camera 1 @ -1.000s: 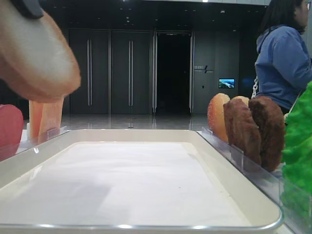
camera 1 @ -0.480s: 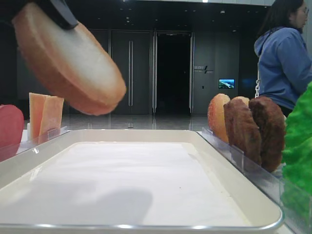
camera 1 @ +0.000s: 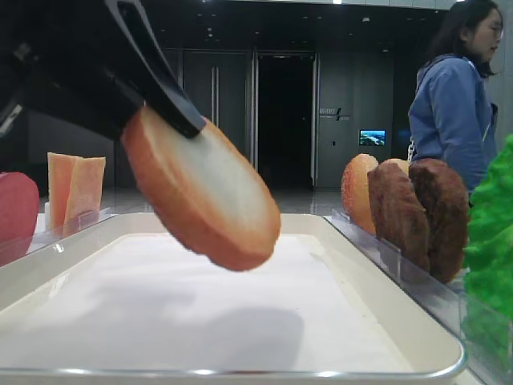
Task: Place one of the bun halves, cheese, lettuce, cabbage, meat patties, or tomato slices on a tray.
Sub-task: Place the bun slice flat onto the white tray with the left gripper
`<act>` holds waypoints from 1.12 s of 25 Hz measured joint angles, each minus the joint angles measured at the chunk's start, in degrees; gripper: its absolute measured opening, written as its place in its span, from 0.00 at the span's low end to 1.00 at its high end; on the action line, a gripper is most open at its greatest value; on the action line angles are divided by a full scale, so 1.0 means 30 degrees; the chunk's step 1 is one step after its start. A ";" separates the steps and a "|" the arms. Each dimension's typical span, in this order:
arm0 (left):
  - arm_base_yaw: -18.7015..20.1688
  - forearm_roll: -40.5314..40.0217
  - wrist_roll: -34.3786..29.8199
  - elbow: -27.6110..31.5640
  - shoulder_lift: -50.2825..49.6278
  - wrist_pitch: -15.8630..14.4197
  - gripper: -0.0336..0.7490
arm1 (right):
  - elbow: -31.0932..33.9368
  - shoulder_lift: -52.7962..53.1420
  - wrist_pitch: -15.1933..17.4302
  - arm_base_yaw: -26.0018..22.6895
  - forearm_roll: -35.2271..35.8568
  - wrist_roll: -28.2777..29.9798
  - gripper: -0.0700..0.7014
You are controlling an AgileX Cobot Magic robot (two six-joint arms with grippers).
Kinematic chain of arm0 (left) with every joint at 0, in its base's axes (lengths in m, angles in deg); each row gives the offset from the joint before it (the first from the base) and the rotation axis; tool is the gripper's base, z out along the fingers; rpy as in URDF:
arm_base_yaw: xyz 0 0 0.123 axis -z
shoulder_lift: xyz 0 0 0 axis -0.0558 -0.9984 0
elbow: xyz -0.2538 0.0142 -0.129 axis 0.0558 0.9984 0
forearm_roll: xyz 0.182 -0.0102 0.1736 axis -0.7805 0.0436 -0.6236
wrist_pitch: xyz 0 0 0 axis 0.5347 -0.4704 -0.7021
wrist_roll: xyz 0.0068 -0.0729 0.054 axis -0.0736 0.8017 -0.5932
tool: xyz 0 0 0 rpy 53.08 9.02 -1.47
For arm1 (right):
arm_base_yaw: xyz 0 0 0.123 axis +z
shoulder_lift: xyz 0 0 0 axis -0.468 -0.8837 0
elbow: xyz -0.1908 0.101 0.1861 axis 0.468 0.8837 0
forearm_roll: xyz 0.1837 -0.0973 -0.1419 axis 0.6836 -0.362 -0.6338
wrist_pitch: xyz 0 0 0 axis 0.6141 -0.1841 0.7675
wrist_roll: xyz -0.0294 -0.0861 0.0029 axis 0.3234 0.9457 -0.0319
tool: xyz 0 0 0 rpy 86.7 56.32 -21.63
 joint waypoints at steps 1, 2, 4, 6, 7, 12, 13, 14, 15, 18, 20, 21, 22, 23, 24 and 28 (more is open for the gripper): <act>0.0000 0.0469 -0.0601 0.0000 -0.0292 -0.0011 0.23 | 0.0000 0.0000 0.0000 0.0000 0.0000 0.0000 0.79; 0.0000 0.1079 -0.1218 0.0000 -0.0519 0.0004 0.23 | 0.0000 0.0000 0.0000 0.0000 0.0000 0.0000 0.79; 0.0000 0.2351 -0.2339 0.0000 -0.1001 0.0004 0.23 | 0.0000 0.0000 0.0000 0.0000 0.0000 0.0000 0.79; 0.0000 0.3280 -0.3361 0.0000 -0.1393 0.0004 0.23 | 0.0000 0.0000 0.0000 0.0000 0.0000 0.0000 0.79; 0.0000 0.3699 -0.3710 0.0000 -0.1599 0.0023 0.23 | 0.0000 0.0000 0.0000 0.0000 0.0000 0.0000 0.79; 0.0000 0.4824 -0.4858 0.0000 -0.2396 0.0122 0.23 | 0.0000 0.0000 0.0000 0.0000 0.0000 0.0000 0.79; 0.0000 0.4910 -0.4905 0.0000 -0.2471 0.0146 0.23 | 0.0000 0.0000 0.0000 0.0000 0.0000 0.0000 0.79; 0.0000 0.4911 -0.4921 0.0000 -0.2551 0.0146 0.23 | 0.0000 0.0000 0.0000 0.0000 0.0000 0.0000 0.79; 0.0000 0.4947 -0.4941 0.0000 -0.2613 0.0146 0.23 | 0.0000 0.0000 0.0000 0.0000 0.0000 0.0000 0.79; 0.0000 0.4970 -0.4979 0.0000 -0.2830 0.0146 0.23 | 0.0000 0.0000 0.0000 0.0000 0.0000 0.0000 0.79; 0.0000 0.4970 -0.4979 0.0000 -0.2922 0.0146 0.23 | 0.0000 0.0000 0.0000 0.0000 0.0000 0.0000 0.79; 0.0000 0.4970 -0.4979 0.0000 -0.2994 0.0163 0.23 | 0.0000 0.0000 0.0000 0.0000 0.0000 0.0000 0.79; 0.0000 0.4970 -0.4979 0.0000 -0.3059 0.0199 0.23 | 0.0000 0.0000 0.0000 0.0000 0.0000 0.0000 0.79; 0.0000 0.4976 -0.4979 0.0000 -0.3077 0.0257 0.23 | 0.0000 0.0000 0.0000 0.0000 0.0000 0.0000 0.79; 0.0000 0.4976 -0.4979 0.0000 -0.3117 0.0373 0.23 | 0.0000 0.0000 0.0000 0.0000 0.0000 0.0000 0.79; 0.0000 0.4992 -0.4979 0.0000 -0.3120 0.0642 0.23 | 0.0000 0.0000 0.0000 0.0000 0.0000 0.0000 0.79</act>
